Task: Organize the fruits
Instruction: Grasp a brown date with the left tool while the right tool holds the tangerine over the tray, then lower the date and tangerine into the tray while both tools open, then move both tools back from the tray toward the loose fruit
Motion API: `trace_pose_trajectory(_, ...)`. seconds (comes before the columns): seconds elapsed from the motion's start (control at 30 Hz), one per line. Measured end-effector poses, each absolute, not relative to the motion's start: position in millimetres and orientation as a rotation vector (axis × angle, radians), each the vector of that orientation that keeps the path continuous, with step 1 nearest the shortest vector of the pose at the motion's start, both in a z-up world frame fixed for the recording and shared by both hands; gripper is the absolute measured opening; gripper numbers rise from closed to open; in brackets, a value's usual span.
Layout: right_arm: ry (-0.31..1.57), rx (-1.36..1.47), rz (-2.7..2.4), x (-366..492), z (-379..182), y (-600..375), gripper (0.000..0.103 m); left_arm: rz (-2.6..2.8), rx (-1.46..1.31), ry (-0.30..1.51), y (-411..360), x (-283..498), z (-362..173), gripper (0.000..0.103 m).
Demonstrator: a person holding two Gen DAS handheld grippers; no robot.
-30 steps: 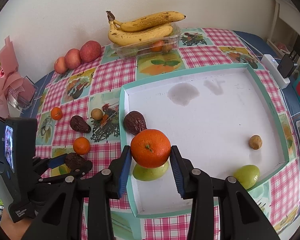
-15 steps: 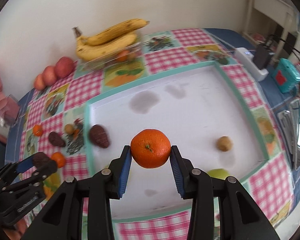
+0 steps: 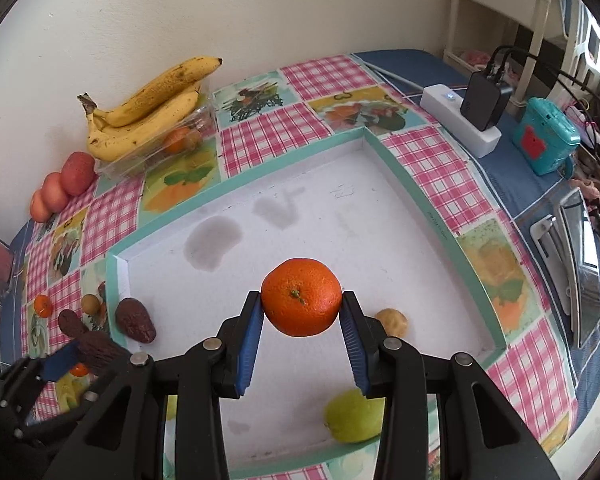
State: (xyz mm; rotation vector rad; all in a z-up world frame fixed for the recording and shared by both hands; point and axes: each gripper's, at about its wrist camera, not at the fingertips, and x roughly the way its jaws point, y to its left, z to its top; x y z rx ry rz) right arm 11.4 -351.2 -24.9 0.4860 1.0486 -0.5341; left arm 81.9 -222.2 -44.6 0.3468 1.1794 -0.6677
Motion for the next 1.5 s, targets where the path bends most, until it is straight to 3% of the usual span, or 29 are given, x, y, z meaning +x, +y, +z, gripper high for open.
trace_pose_trajectory(0.5, 1.139, 0.514, -0.548, 20, -66, -370, 0.041, -0.654, 0.391, 1.177, -229, 84, -54, 0.06)
trace_pose_trajectory(1.07, 1.138, 0.522, -0.54, 19, -68, -371, 0.041, -0.621, 0.378, 1.243, -216, 91, -60, 0.061)
trace_pose_trajectory(1.13, 1.145, 0.529, -0.539, 19, -68, -371, 0.043, -0.622, 0.382, 1.244, -216, 89, -58, 0.061)
trace_pose_trajectory(1.2, 1.142, 0.54, -0.539, 18, -66, -372, 0.059, -0.622, 0.387, 1.239, -216, 89, -54, 0.062)
trace_pose_trajectory(1.23, 1.137, 0.546, -0.535, 17, -65, -372, 0.062, -0.623, 0.388, 1.236, -215, 88, -51, 0.063)
trace_pose_trajectory(1.4, 1.121, 0.545, -0.531, 16, -52, -370, 0.064, -0.623, 0.393, 1.217, -211, 86, -37, 0.066)
trace_pose_trajectory(1.5, 1.106, 0.532, -0.532, 14, -41, -369, 0.075, -0.621, 0.386, 1.2, -205, 88, -26, 0.069)
